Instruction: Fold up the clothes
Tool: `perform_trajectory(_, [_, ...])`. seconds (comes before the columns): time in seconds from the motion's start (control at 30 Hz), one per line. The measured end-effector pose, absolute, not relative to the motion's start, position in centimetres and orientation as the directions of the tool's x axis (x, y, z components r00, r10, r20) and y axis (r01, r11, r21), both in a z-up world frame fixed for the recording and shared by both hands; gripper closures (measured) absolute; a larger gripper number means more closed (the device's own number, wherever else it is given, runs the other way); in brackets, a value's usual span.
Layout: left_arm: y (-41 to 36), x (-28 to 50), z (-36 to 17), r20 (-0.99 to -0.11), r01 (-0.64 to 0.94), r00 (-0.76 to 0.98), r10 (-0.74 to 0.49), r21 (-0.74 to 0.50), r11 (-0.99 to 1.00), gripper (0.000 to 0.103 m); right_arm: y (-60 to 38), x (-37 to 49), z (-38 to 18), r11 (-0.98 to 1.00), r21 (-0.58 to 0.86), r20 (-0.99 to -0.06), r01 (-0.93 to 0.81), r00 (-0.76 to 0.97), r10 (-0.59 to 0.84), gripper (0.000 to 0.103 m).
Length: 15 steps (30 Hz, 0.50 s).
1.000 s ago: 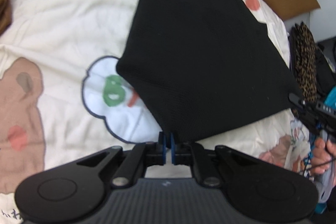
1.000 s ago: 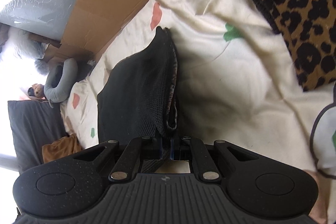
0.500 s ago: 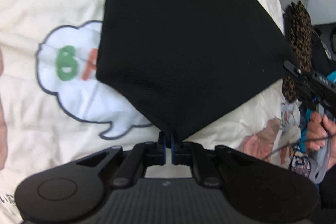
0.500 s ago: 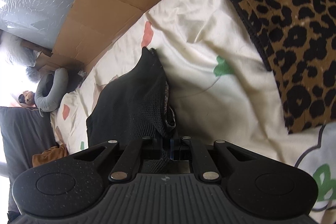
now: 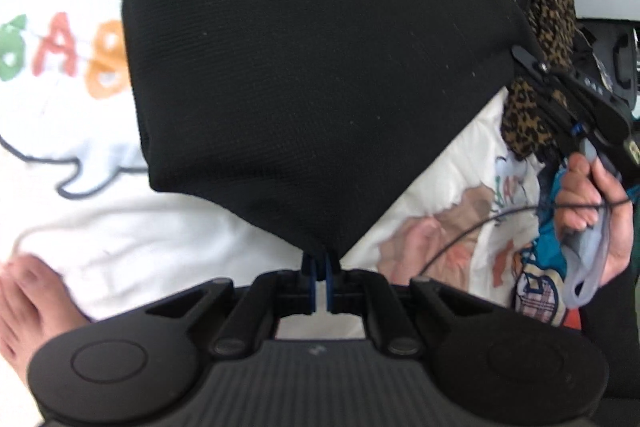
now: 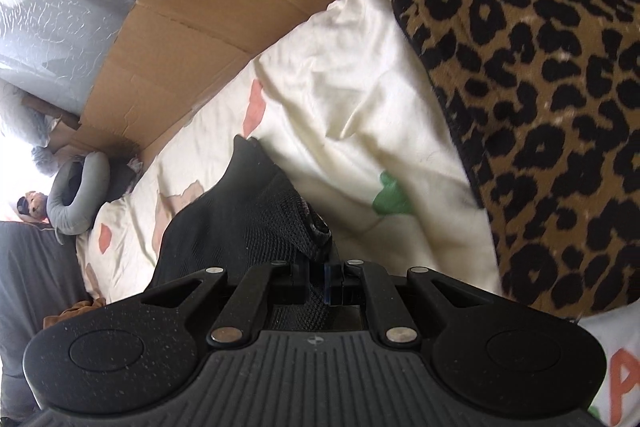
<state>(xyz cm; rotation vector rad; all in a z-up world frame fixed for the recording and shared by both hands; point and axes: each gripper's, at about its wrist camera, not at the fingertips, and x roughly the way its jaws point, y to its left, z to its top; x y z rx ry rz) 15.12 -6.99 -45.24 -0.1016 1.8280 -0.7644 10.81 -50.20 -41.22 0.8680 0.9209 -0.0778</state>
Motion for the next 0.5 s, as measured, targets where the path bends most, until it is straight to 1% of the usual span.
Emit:
perform_trajectory(0.13, [-7.4, 14.4, -45.0, -0.801, 0.287, -0.422, -0.424, -0.562, 0.776, 0.099, -50.8, 10.6, -40.6, 0.67, 0.615, -0.728, 0.416, 0.626, 0.279, 0.099])
perform_trajectory(0.33, [-8.1, 13.5, -44.9, -0.787, 0.305, -0.458, -0.414, -0.577, 0.758, 0.099, -51.7, 9.6, -40.7, 0.662, 0.59, -0.759, 0.463, 0.598, 0.258, 0.099])
perform_trajectory(0.5, [-8.3, 13.2, -46.3, -0.767, 0.3, -0.492, -0.412, -0.593, 0.747, 0.099, -52.3, 8.8, -40.9, 0.654, 0.567, -0.784, 0.501, 0.572, 0.242, 0.099])
